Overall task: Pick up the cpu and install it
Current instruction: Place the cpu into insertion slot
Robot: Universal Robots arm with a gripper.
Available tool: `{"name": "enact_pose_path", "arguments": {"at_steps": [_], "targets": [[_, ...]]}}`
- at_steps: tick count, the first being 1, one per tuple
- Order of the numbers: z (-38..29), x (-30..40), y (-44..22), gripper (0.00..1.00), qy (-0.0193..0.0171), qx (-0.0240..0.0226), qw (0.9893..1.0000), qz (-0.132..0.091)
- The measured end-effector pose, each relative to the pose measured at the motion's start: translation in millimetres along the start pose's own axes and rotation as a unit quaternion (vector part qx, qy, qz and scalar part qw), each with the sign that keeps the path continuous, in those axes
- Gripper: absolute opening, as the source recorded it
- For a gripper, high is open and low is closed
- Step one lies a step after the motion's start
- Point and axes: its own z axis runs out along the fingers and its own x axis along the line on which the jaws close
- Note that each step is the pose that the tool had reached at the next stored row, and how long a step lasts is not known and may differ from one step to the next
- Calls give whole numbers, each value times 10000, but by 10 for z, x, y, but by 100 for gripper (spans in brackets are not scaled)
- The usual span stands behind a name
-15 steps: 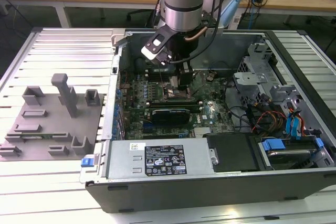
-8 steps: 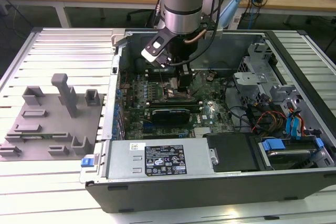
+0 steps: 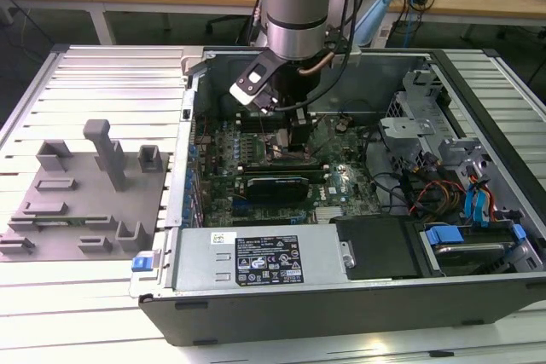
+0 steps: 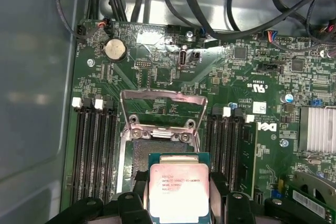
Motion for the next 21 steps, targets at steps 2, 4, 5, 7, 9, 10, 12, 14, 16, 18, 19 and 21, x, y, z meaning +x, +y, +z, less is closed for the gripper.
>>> {"name": "enact_pose_path", "arguments": {"at_steps": [2, 4, 5, 7, 9, 10, 12, 14, 16, 18, 19, 21], "targets": [[20, 16, 0, 55, -1, 0, 10000, 5], [32, 33, 1, 55, 0, 0, 10000, 14], [43, 44, 1, 55, 0, 0, 10000, 50], [63, 46, -1, 55, -8, 2, 9999, 160], [84, 52, -2, 55, -12, 3, 9998, 218], [92, 58, -2, 55, -12, 3, 9997, 225], [117, 73, -3, 55, -23, 9, 9997, 239], [129, 75, -2, 55, -34, 14, 9997, 244], [148, 76, -4, 55, -39, 26, 9997, 254], [160, 80, -5, 55, -39, 34, 9997, 257], [162, 82, -5, 55, -38, 36, 9997, 257], [164, 92, -5, 55, -38, 38, 9997, 259]]}}
